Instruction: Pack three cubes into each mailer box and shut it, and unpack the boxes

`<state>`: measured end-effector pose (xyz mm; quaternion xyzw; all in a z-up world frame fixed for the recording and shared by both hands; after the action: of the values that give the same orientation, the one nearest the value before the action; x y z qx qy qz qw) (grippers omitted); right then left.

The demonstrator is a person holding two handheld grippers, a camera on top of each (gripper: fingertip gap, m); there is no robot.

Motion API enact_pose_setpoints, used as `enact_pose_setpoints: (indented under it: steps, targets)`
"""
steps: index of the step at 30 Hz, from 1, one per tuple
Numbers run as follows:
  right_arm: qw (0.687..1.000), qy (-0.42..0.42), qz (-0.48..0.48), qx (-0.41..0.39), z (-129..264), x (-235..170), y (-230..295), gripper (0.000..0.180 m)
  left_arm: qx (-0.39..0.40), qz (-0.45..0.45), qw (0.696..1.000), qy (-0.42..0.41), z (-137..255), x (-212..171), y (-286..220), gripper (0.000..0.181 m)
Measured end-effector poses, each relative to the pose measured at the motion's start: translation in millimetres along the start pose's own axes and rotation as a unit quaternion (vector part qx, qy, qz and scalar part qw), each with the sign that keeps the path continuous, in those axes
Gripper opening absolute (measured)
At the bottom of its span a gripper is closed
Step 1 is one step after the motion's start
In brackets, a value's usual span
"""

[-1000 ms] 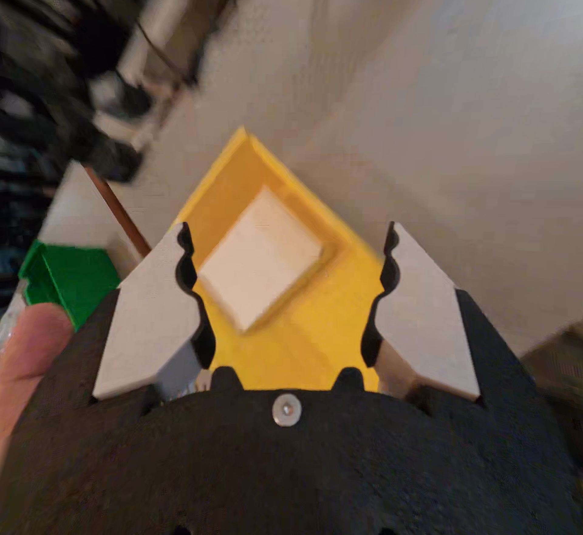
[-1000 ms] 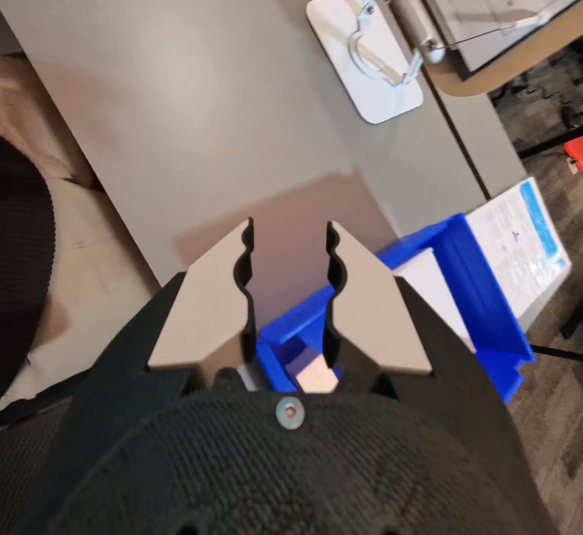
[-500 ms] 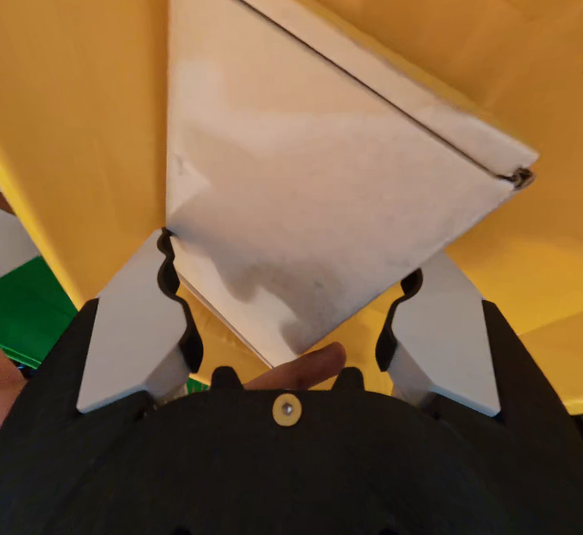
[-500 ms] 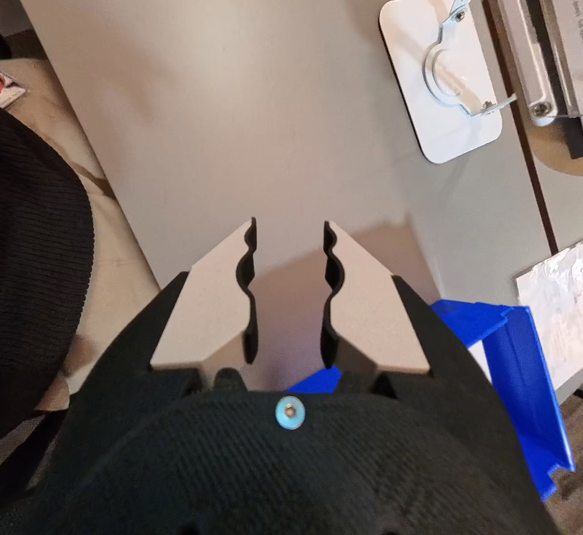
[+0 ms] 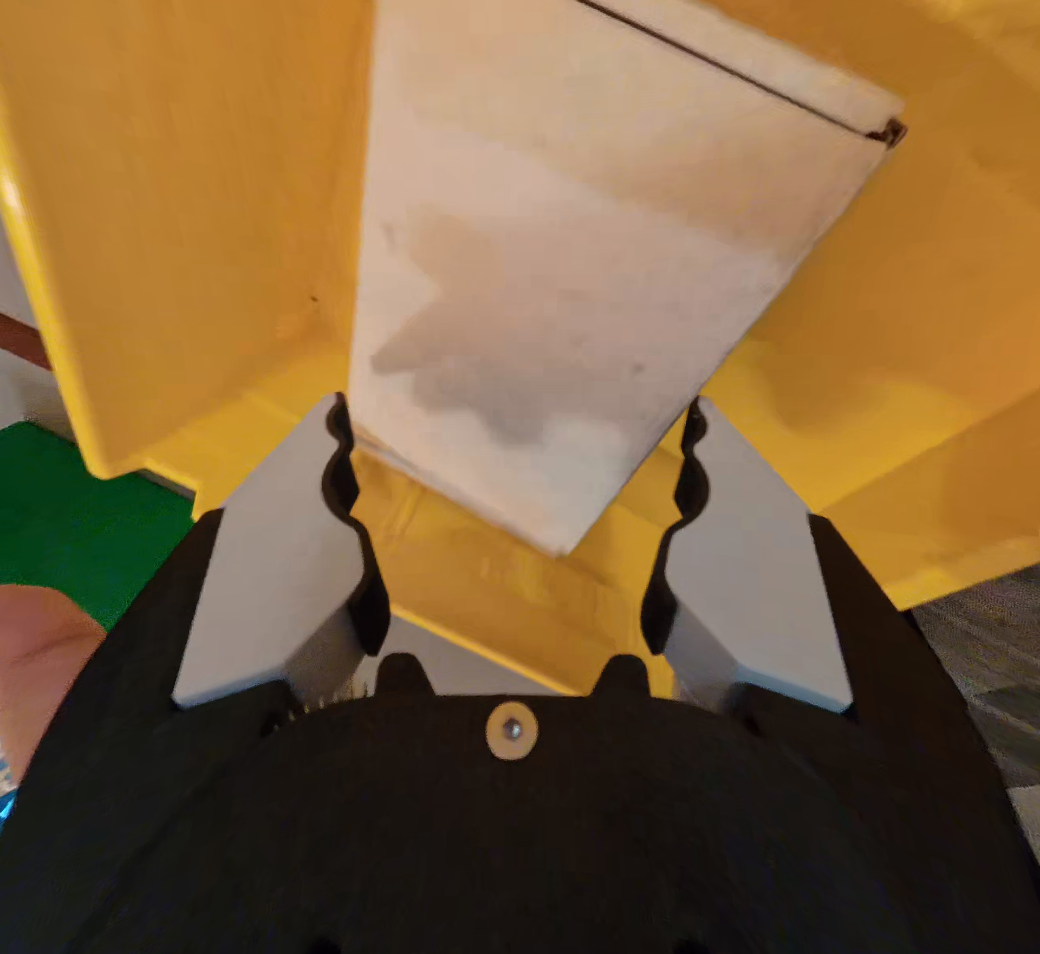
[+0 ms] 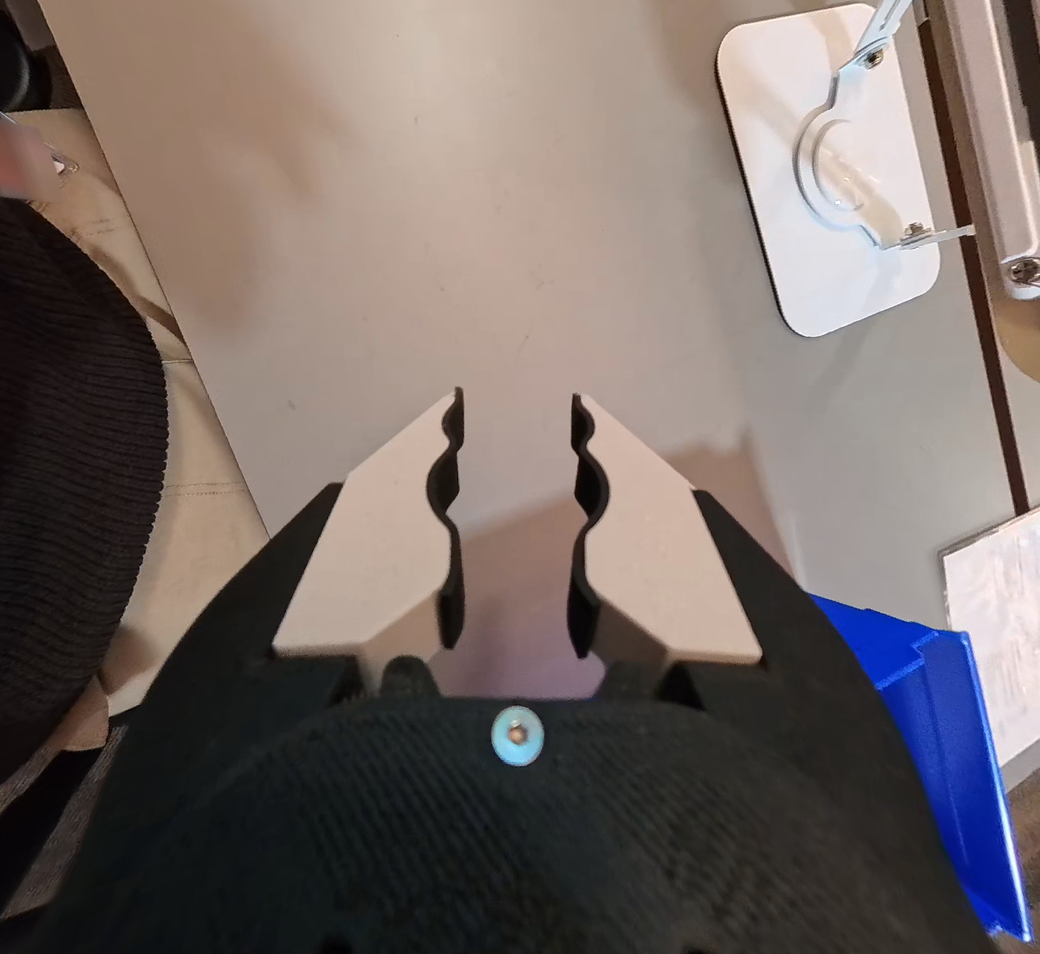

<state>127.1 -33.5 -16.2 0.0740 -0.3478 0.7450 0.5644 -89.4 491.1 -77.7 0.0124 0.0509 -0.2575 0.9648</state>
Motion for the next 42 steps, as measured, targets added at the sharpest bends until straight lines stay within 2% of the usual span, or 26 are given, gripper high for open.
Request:
enact_pose_setpoints:
  steps: [4,6,8,9,10,14,17,25,29,36,42]
  targets:
    - [1.000,-0.010,-0.001,0.000,1.9,-0.9,3.4,0.036,-0.008,0.002,0.999,-0.045,13.5,3.8,-5.3,0.111]
    - [1.000,-0.011,0.001,0.001,3.3,-1.7,6.8,0.036,-0.006,-0.009,0.999,-0.035,10.6,6.3,-5.5,0.110]
    - [1.000,-0.014,0.001,0.003,5.0,-2.6,10.3,0.034,0.023,-0.043,0.999,-0.006,4.4,9.7,-1.0,0.127]
    - [1.000,-0.017,0.000,0.006,6.1,-2.9,12.7,0.031,0.042,-0.055,0.998,0.005,0.9,12.5,2.5,0.143]
    - [1.000,-0.020,-0.001,0.009,7.3,-3.0,15.3,0.030,0.041,-0.060,0.997,0.020,-4.1,14.4,3.5,0.148]
    - [1.000,-0.026,0.000,0.011,12.2,-5.8,24.2,0.028,0.001,-0.058,0.996,0.064,-28.5,17.7,4.4,0.151]
    - [1.000,-0.024,-0.003,0.009,15.8,-11.3,26.4,0.027,-0.052,-0.056,0.995,0.067,-40.1,18.2,-0.4,0.146]
    - [0.999,-0.045,-0.011,0.000,23.5,-16.6,22.7,0.026,-0.049,-0.057,0.996,0.052,-36.3,13.5,-5.7,0.142]
    - [0.999,-0.050,-0.004,0.001,23.3,-19.4,24.3,0.026,-0.047,-0.040,0.998,0.018,-14.1,4.2,-12.4,0.134]
    - [0.995,-0.096,-0.012,0.001,23.6,-18.0,24.8,0.026,-0.043,0.003,0.999,-0.026,53.0,-8.8,-28.3,0.134]
    - [0.987,-0.157,-0.037,-0.004,24.2,-16.5,32.1,0.028,-0.050,-0.019,0.997,-0.057,110.4,21.6,-63.5,0.134]
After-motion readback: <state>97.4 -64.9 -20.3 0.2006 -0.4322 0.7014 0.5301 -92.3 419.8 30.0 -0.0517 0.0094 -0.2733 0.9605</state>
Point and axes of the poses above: each gripper's, where its closed fingertips meet, z back along the fingers, x out of its top, y = z × x across the jaws, the point moved 7 cm from there along z, back along the fingers, and after that the axes turned 13 degrees about -x, right-handed, at the moved point
